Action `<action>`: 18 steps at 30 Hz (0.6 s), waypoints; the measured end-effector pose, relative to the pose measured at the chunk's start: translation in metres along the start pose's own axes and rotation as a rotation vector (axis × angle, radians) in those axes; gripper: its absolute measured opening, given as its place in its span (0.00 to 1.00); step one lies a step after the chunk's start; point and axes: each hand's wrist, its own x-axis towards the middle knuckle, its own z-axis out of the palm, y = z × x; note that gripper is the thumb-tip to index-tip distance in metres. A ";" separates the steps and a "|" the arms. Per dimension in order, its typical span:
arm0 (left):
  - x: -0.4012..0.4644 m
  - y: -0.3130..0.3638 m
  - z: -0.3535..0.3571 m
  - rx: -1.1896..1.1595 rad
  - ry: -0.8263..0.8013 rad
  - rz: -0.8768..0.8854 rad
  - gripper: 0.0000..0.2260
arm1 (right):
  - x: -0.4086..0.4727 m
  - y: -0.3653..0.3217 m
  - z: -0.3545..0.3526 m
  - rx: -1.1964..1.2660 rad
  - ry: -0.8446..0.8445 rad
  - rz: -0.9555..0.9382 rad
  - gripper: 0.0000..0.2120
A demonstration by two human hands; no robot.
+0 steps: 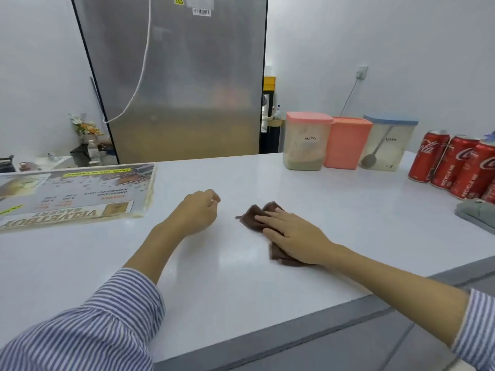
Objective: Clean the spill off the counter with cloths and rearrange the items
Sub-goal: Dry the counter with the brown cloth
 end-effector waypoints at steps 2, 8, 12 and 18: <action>0.014 -0.006 -0.005 0.014 0.012 -0.044 0.15 | 0.019 0.051 -0.011 0.009 -0.003 0.111 0.20; 0.036 -0.025 -0.013 0.060 0.071 -0.179 0.14 | 0.127 0.163 -0.012 -0.159 0.100 0.421 0.18; 0.044 -0.026 -0.015 0.082 0.086 -0.260 0.15 | 0.179 0.093 0.008 -0.136 0.101 0.204 0.18; 0.072 -0.012 -0.013 0.123 0.090 -0.253 0.15 | 0.111 -0.006 0.027 0.035 -0.076 -0.719 0.19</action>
